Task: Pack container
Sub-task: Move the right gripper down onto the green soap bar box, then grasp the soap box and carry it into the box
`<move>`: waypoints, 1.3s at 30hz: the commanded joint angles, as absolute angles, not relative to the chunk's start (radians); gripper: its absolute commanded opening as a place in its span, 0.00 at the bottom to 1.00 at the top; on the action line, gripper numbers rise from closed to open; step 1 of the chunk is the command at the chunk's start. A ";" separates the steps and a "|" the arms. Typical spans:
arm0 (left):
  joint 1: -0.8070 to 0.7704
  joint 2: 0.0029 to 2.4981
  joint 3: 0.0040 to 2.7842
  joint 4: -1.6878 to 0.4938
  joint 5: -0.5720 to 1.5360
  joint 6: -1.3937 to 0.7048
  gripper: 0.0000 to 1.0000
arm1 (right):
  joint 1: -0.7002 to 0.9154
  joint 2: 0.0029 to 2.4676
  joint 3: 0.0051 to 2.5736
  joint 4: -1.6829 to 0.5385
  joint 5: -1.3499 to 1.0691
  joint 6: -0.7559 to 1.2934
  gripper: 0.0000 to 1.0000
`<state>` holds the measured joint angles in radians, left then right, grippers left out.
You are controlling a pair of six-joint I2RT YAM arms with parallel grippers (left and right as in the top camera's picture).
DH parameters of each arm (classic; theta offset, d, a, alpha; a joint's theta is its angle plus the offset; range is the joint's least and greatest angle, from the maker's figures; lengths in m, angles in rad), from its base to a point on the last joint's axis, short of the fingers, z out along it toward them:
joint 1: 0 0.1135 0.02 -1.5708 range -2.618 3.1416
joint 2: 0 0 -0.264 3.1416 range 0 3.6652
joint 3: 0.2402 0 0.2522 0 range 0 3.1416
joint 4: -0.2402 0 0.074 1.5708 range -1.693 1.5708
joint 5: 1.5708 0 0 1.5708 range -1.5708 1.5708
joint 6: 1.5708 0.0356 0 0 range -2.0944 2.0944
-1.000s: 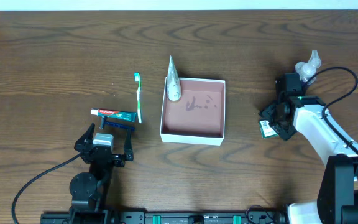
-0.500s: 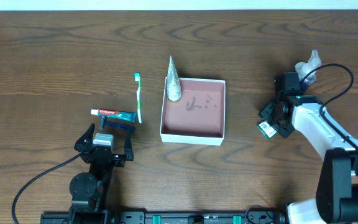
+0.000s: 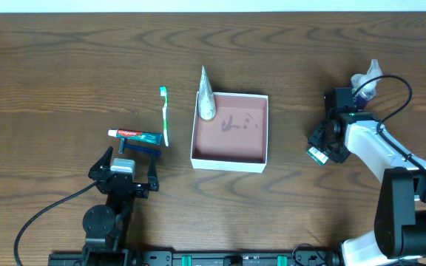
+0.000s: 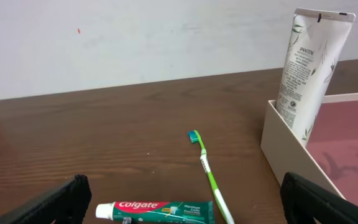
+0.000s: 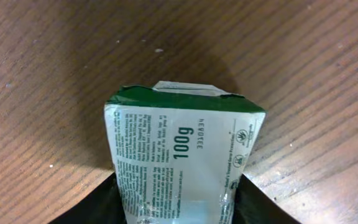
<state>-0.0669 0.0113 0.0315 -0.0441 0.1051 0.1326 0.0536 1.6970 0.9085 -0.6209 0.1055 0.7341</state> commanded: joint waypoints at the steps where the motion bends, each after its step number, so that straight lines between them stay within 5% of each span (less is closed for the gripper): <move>1: -0.062 0.010 0.004 -0.061 0.116 0.146 0.98 | 0.047 1.715 0.903 -0.621 0.103 0.661 0.40; 15: -0.062 0.010 0.004 -0.061 0.116 0.145 0.98 | 0.047 1.692 1.031 -0.705 -0.002 0.538 0.33; 25: -0.062 0.010 0.004 -0.061 0.116 0.145 0.98 | 0.077 1.590 1.281 -0.834 -0.299 0.429 0.31; 32: -0.062 0.010 0.004 -0.061 0.116 0.146 0.98 | 0.225 1.530 1.295 -0.785 -0.372 0.460 0.32; 39: -0.062 0.010 0.004 -0.061 0.116 0.146 0.98 | 0.430 1.552 1.292 -0.776 -0.195 0.558 0.32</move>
<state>-0.0669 0.0113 0.0315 -0.0444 0.1051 0.1326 0.3695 1.5440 1.2781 -0.7818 -0.2806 0.4992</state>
